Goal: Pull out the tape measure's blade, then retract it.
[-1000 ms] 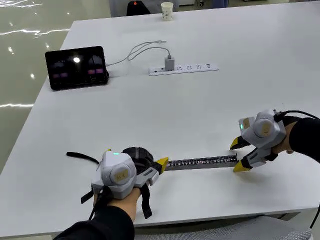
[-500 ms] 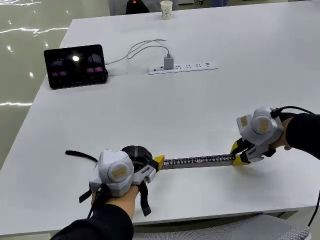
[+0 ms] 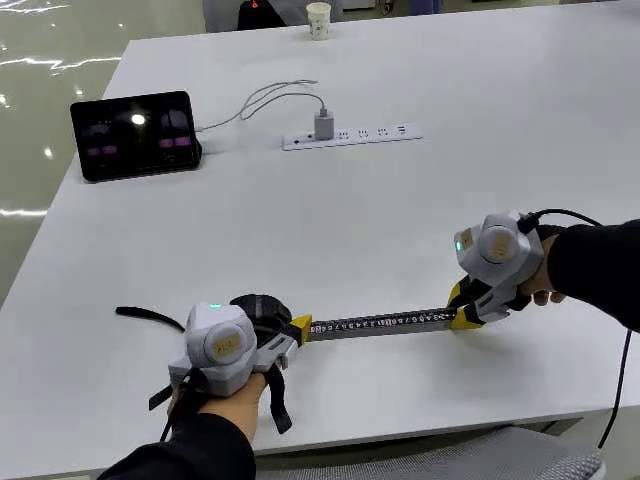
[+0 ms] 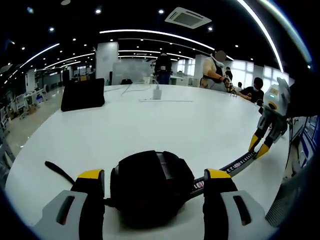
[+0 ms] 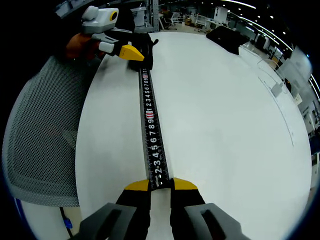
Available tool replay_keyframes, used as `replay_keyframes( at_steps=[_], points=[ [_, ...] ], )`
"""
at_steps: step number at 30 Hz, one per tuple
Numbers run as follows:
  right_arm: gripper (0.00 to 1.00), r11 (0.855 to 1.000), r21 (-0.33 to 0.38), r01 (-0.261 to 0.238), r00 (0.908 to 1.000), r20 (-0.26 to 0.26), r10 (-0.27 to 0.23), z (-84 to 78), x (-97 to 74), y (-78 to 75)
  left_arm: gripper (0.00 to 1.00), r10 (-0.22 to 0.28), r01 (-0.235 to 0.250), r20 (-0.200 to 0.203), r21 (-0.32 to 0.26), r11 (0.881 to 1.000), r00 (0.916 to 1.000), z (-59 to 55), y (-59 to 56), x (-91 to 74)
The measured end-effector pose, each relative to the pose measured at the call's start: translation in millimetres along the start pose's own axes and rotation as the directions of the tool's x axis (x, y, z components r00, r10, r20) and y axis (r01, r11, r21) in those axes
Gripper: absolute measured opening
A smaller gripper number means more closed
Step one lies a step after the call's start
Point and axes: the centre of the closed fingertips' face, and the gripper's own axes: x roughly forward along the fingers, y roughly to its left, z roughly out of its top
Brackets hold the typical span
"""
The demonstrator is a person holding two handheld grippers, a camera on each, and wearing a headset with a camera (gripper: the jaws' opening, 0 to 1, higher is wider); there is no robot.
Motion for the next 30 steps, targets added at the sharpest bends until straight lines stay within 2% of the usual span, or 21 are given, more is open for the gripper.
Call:
replay_keyframes(
  at_steps=[2,3,6,15,20,30],
  points=[
    [0.11,1.000,0.019,0.004,1.0000,0.003,-0.004,-0.4,0.5,-0.5,0.69,-0.005,0.005,-0.002,-0.024,1.000,1.0000,-0.8,0.8,2.4],
    [0.11,1.000,0.025,0.006,1.0000,0.004,-0.006,-0.5,0.7,-0.6,0.67,-0.005,0.005,-0.021,-0.037,0.999,0.9998,-5.4,1.2,2.8],
    [0.11,1.000,0.024,0.010,0.9999,0.001,-0.010,-0.8,1.1,-0.8,0.64,0.002,-0.003,-0.031,-0.043,0.999,0.9995,-9.0,3.9,2.2],
    [0.11,1.000,0.023,0.010,0.9994,-0.032,-0.009,0.4,2.1,-0.6,0.62,0.012,-0.015,-0.053,-0.051,0.999,0.9985,-9.0,4.6,1.7],
    [0.11,0.999,0.045,0.016,0.9996,-0.025,-0.015,2.4,2.0,-0.4,0.61,0.011,-0.014,-0.056,-0.040,0.999,0.9984,-9.5,5.0,2.0],
    [0.11,1.000,0.017,0.009,0.9986,-0.052,-0.008,1.3,2.2,-1.9,0.61,0.009,-0.011,-0.059,-0.033,0.999,0.9982,-9.5,5.4,1.5]
  ],
)
